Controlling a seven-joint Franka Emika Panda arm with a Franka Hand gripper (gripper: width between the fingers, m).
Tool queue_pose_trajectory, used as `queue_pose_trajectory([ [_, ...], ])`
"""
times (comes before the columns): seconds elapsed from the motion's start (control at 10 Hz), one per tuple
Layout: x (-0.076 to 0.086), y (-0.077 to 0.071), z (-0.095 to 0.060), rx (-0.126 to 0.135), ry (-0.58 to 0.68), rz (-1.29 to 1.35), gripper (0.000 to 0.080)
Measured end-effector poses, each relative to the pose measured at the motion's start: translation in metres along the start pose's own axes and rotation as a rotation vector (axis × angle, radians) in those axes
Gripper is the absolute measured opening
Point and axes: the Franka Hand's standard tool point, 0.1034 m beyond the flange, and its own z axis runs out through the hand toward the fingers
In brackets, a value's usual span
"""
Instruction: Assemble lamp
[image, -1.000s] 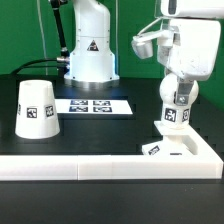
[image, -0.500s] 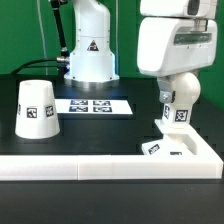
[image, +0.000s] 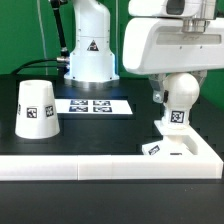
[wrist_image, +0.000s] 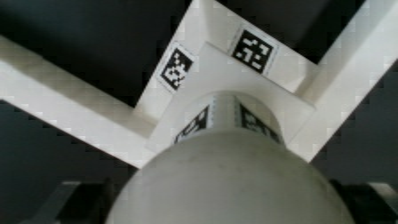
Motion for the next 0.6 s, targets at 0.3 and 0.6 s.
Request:
queue_pose_trajectory([
  [0.3, -0.002, 0.0014, 0.0003, 0.007, 0.003, 0.323, 0.0577],
  [0.6, -0.0009, 0.0026, 0.0004, 0.006, 0.039, 0.497, 0.0577],
])
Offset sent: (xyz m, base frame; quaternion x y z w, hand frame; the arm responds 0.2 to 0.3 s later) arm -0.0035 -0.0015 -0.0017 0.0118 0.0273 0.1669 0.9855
